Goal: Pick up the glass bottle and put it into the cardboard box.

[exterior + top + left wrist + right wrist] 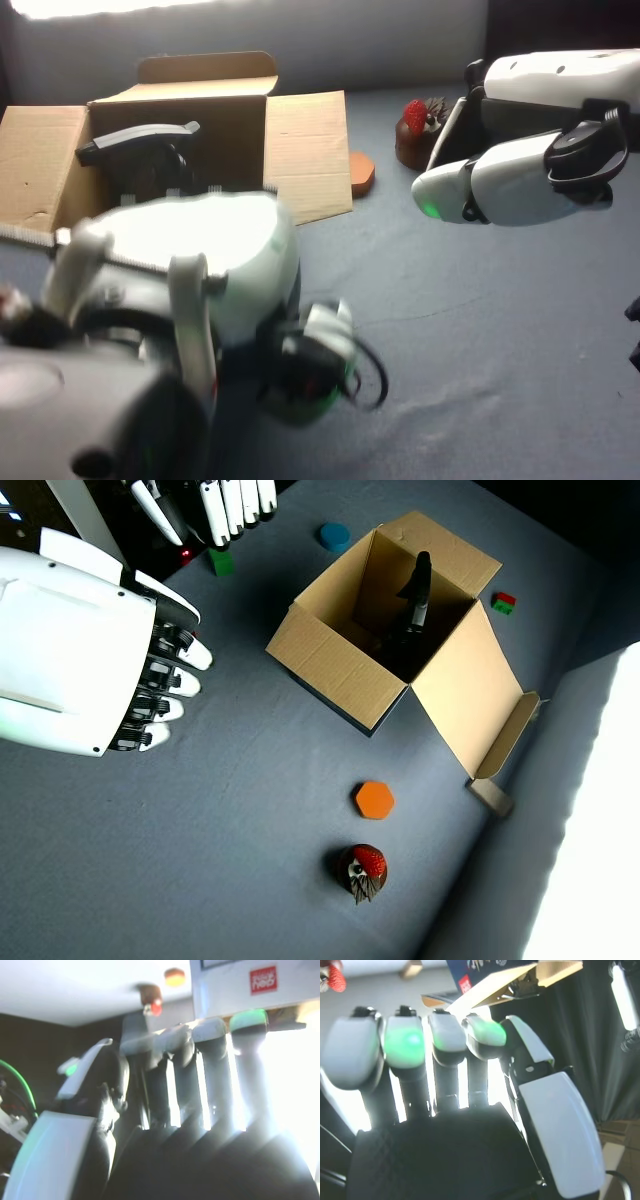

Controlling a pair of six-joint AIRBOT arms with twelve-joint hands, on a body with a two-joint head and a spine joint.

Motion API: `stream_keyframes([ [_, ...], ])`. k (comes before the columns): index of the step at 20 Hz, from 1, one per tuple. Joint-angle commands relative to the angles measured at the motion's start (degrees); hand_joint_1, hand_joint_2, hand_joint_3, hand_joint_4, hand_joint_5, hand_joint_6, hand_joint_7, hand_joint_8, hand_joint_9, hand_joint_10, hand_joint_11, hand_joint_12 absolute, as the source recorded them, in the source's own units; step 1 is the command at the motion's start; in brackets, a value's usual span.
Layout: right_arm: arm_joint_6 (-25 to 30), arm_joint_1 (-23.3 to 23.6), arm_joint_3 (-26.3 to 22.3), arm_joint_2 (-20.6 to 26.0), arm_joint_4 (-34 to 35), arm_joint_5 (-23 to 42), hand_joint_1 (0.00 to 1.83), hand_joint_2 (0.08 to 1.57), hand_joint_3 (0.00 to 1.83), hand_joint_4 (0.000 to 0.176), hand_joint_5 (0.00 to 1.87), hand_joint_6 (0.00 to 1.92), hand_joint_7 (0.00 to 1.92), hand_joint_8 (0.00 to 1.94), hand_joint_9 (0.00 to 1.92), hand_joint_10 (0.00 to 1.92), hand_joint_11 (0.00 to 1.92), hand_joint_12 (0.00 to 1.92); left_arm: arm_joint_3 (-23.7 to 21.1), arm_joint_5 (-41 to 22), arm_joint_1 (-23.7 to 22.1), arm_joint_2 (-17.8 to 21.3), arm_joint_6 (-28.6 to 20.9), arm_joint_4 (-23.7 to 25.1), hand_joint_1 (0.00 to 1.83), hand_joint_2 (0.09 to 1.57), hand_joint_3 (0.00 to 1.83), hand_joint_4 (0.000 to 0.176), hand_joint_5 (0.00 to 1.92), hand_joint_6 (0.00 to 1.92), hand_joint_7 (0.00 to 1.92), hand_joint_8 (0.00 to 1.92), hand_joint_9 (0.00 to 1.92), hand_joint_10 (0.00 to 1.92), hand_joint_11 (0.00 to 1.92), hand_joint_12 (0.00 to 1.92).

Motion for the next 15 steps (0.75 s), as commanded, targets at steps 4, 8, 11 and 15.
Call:
stream_keyframes([
  [4,1.2,0.5,-0.7,0.4,-1.6,3.2,0.7,1.45,0.09,0.176,1.28,1.92,1.28,1.94,1.34,1.92,1.42,1.92,1.2,0.1,-2.1,0.0,0.4,5.2,0.59,1.5,0.01,0.0,1.02,1.92,1.1,1.92,1.09,1.92,1.02,1.92],
  [8,1.5,0.6,-0.9,0.4,-1.6,3.2,0.69,1.44,0.09,0.176,1.27,1.92,1.28,1.94,1.35,1.92,1.43,1.92,1.7,0.6,-2.0,0.0,0.8,5.2,0.61,1.5,0.01,0.0,1.02,1.92,1.1,1.92,1.08,1.92,1.01,1.92],
  [11,1.5,0.6,-1.0,0.5,-1.6,3.2,0.69,1.44,0.09,0.176,1.27,1.92,1.29,1.94,1.35,1.92,1.44,1.92,1.7,0.6,-2.3,0.3,0.4,5.1,0.61,1.5,0.01,0.0,1.02,1.92,1.1,1.92,1.08,1.92,1.01,1.92],
  [15,1.1,0.5,-1.2,0.5,-1.6,3.5,0.69,1.44,0.09,0.176,1.27,1.92,1.29,1.94,1.36,1.92,1.45,1.92,1.6,0.6,-2.3,0.6,0.3,4.8,0.62,1.5,0.01,0.0,1.01,1.92,1.1,1.92,1.08,1.92,1.01,1.92],
])
